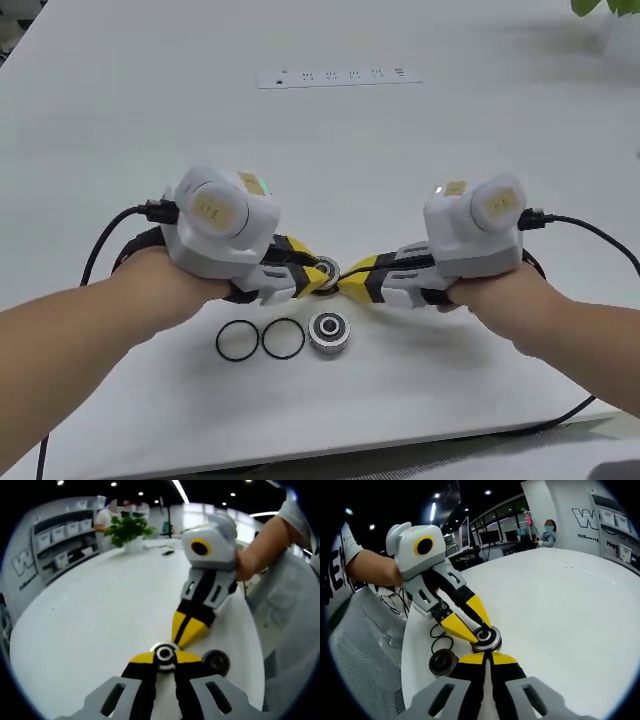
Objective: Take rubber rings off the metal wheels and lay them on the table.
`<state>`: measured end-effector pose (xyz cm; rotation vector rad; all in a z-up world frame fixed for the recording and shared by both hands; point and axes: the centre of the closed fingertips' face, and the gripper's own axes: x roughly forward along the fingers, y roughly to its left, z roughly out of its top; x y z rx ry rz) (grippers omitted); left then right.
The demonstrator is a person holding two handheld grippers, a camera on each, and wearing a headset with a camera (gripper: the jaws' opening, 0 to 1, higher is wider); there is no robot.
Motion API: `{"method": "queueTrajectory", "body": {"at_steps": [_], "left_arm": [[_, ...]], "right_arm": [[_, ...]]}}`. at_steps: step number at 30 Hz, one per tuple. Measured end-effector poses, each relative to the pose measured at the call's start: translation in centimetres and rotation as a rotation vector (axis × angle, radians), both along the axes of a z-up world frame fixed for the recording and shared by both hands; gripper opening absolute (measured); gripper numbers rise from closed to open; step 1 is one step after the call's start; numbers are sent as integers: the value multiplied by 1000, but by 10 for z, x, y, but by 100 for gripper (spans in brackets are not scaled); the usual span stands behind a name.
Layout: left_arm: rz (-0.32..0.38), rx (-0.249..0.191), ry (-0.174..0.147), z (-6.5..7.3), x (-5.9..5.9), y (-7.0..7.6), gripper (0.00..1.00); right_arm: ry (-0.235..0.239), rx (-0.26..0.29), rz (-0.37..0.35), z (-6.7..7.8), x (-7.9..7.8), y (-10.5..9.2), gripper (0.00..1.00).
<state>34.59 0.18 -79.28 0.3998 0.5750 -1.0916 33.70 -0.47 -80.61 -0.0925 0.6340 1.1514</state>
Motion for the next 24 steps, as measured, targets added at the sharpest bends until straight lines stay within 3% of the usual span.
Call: {"method": "queueTrajectory", "body": {"at_steps": [4,17,21,24], "left_arm": [[-2,7,-5,0,-1,0,13],[-3,17,-15,0,-1,1,13],[-2,18,-16,0,-2,0,13],[-2,25,-22,0,-1,0,13]], "right_arm": [[47,31,-35,1,1,-1,0],[109,77,-88,1,8,-6,0],[144,136,-131,7,13,-6,0],[136,127,-128,5,14,-6,0]]}}
